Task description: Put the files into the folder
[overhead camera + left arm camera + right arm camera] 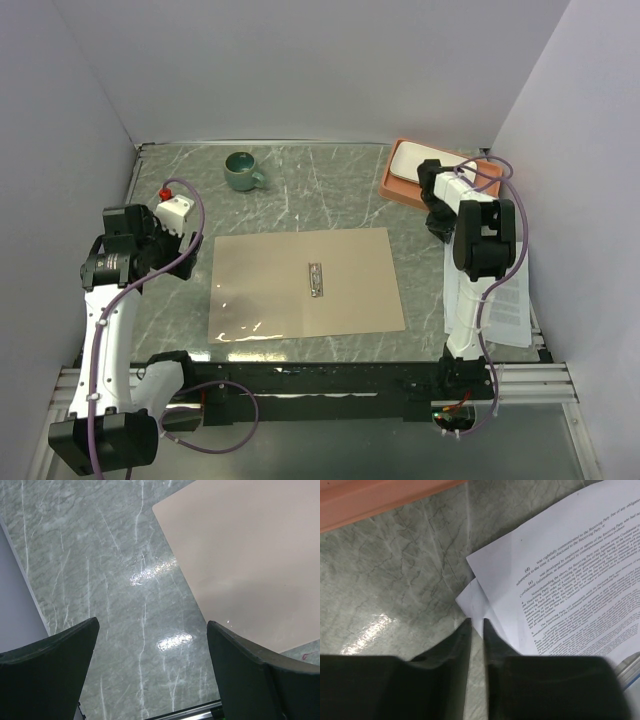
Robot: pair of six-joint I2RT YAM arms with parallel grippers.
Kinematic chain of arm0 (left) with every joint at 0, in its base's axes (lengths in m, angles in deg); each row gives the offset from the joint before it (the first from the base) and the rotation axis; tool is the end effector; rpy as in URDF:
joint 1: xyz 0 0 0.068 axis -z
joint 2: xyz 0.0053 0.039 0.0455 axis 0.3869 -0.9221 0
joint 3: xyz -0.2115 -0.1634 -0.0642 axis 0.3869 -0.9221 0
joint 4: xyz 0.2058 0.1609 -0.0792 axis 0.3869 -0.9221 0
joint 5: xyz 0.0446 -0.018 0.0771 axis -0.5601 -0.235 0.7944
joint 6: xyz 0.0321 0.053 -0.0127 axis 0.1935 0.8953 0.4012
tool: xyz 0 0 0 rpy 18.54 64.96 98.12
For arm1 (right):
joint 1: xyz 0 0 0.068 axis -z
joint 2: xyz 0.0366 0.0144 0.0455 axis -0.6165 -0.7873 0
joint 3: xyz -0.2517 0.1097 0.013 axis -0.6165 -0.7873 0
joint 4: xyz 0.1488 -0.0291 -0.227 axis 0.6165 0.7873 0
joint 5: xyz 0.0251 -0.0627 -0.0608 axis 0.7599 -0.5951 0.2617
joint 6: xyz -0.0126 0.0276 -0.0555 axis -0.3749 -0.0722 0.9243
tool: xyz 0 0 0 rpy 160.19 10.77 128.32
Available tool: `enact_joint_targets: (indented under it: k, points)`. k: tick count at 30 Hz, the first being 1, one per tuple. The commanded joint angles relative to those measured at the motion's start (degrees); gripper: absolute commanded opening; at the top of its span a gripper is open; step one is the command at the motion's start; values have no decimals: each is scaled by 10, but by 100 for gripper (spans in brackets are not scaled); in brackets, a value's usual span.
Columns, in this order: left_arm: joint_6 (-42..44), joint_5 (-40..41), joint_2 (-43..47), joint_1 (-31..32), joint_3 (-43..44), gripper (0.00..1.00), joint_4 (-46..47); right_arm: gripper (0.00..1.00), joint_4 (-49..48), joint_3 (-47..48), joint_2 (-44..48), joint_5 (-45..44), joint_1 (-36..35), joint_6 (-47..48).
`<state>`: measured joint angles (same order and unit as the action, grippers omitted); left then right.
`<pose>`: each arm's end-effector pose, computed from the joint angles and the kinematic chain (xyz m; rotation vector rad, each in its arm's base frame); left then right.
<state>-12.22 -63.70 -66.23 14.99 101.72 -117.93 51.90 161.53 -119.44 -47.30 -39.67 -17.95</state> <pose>0.1936 0.0137 0.3203 0.4943 2.2699 -0.0135 0.4256 -0.0128 0.1454 0.7714 2.7097 -0.6989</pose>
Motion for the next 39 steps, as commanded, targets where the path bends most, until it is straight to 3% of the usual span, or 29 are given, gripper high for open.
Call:
enact_joint_targets:
  k: [1,5,28,32,35,39]
  points:
    - [9,5,7,1,10,96,23,15,-4,23,-4,-7,9,-3]
    - [9,16,9,0,7,96,28,0,-5,22,-1,-6,10,-3]
    - [7,22,13,0,1,96,31,0,-27,-5,69,32,-34,-3]
    - [9,20,22,-1,-1,96,28,33,-15,10,53,-6,-31,17]
    - [10,20,23,0,-7,96,29,51,-20,14,46,-8,-22,29]
    - [11,21,25,0,-11,96,30,58,-53,-2,56,3,-8,61]
